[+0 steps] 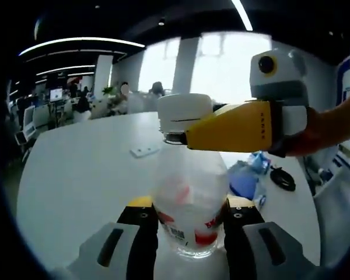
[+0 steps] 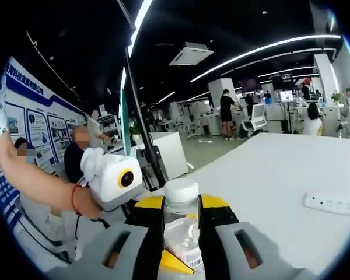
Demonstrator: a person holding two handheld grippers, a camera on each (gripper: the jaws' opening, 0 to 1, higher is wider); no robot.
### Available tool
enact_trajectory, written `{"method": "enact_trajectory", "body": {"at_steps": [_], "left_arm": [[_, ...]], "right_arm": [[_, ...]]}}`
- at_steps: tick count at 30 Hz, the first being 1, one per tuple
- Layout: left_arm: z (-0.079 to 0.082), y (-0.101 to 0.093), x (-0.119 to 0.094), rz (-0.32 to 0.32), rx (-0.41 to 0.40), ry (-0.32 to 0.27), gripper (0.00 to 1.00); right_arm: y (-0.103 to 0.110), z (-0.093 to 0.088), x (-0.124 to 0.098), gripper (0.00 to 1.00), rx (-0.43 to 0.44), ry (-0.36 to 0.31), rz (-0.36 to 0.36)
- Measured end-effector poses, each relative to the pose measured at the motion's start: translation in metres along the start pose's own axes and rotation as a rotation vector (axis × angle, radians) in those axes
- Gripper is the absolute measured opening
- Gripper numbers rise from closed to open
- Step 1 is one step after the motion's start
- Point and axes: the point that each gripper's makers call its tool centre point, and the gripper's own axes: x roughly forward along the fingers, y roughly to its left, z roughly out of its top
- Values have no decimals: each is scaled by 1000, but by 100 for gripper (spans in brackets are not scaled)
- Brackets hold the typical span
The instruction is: Arrange the tabletop items into an orderly group along one side of the table until the central work area is clear of visible clutter.
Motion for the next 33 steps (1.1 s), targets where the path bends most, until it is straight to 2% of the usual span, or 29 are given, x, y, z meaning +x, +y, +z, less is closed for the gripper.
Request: {"method": "enact_trajectory", "body": {"at_steps": [14, 33], "left_arm": [[-11, -7, 2, 13, 8, -2, 40], [-19, -14, 1, -2, 44, 11, 40]], "right_arm": [[8, -11, -7, 18, -48, -4, 9], [10, -21, -12, 19, -94, -5, -5]]}}
